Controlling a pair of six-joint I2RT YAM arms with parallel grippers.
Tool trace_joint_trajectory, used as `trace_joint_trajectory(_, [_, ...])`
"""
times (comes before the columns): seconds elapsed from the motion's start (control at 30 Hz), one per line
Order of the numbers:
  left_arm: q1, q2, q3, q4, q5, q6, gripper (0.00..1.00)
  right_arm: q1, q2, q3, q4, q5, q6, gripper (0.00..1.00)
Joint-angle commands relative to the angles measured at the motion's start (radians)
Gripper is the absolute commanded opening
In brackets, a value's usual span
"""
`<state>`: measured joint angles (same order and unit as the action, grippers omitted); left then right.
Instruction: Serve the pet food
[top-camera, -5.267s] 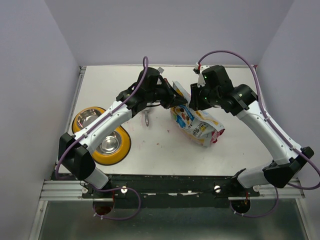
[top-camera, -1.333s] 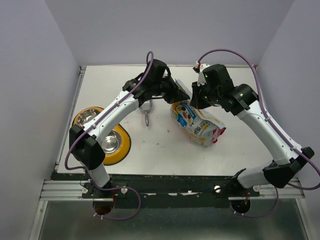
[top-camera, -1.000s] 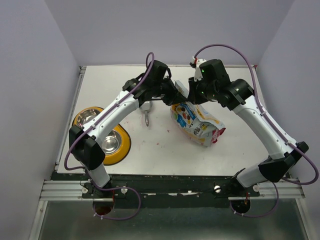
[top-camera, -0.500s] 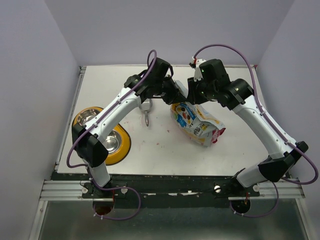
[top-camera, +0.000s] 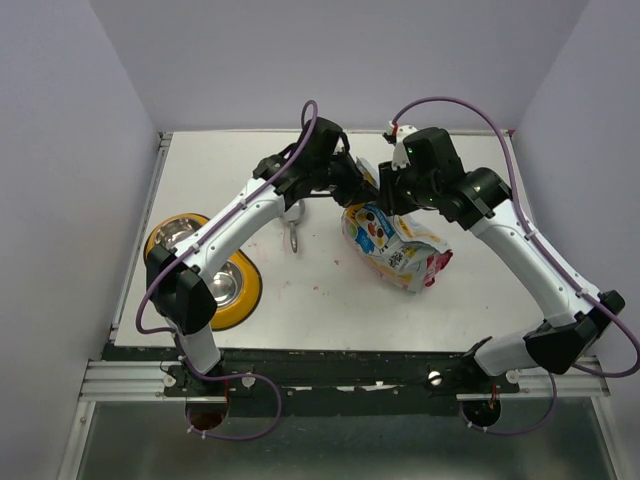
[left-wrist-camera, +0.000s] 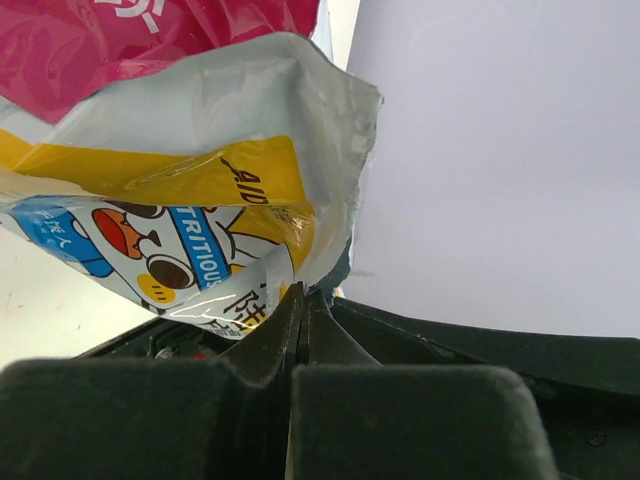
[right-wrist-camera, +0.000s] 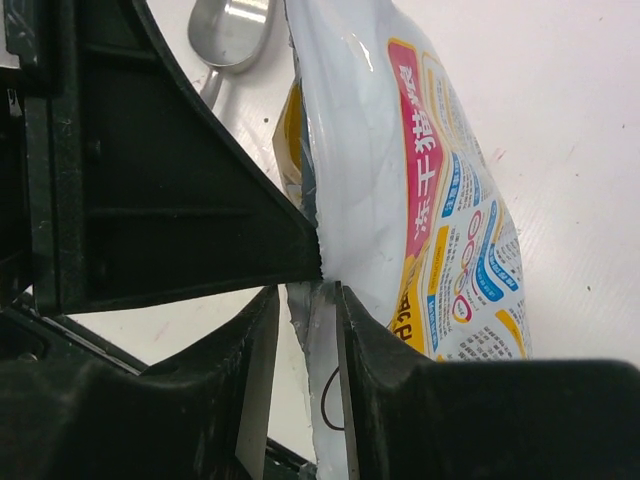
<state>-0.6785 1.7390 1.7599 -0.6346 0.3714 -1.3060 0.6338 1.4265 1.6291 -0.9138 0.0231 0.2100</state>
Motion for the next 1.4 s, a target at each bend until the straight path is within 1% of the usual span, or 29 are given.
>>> trace_joint_trajectory(0.0, [-0.013, -0.027, -0.031, 0.073, 0.026, -0.009, 0.00, 0.009, -0.020, -0.008, 0.010, 0.054, 0.000, 0.37])
trace_joint_trajectory(0.17, [-0.012, -0.041, -0.072, 0.076, 0.021, -0.006, 0.00, 0.009, -0.005, 0.081, -0.023, 0.071, 0.015, 0.40])
trace_joint_trajectory(0.23, [-0.013, -0.050, -0.098, 0.107, 0.026, -0.013, 0.00, 0.009, -0.008, 0.098, -0.025, 0.072, 0.025, 0.42])
trace_joint_trajectory(0.33, [-0.001, -0.056, -0.166, 0.180, 0.037, -0.039, 0.00, 0.009, -0.001, 0.100, -0.034, 0.101, 0.026, 0.43])
trace_joint_trajectory(0.5, [0.004, -0.041, -0.139, 0.118, 0.003, 0.016, 0.00, 0.009, 0.026, 0.117, -0.040, 0.129, 0.014, 0.44])
trace_joint_trajectory(0.67, [0.004, -0.035, -0.143, 0.157, 0.021, 0.002, 0.00, 0.010, 0.081, 0.163, -0.039, 0.149, 0.014, 0.44])
trace_joint_trajectory(0.87, [0.000, -0.036, -0.126, 0.142, 0.029, -0.009, 0.00, 0.009, 0.153, 0.228, -0.056, 0.175, 0.037, 0.44])
trace_joint_trajectory(0.93, [0.000, -0.033, -0.125, 0.141, 0.037, -0.018, 0.00, 0.009, 0.170, 0.238, -0.074, 0.207, 0.048, 0.42])
trace_joint_trajectory(1.07, [0.000, -0.032, -0.102, 0.093, 0.031, -0.022, 0.00, 0.010, 0.172, 0.236, -0.115, 0.300, 0.049, 0.35])
trace_joint_trajectory(1.2, [0.002, -0.026, -0.079, 0.013, 0.027, -0.047, 0.00, 0.010, 0.138, 0.198, -0.122, 0.334, 0.057, 0.32])
trace_joint_trajectory(1.27, [0.002, -0.027, -0.080, 0.015, 0.035, -0.062, 0.00, 0.010, 0.141, 0.169, -0.128, 0.340, 0.066, 0.31])
trace_joint_trajectory(1.37, [0.002, -0.032, -0.060, -0.011, 0.011, -0.067, 0.00, 0.012, 0.157, 0.156, -0.168, 0.403, 0.068, 0.26])
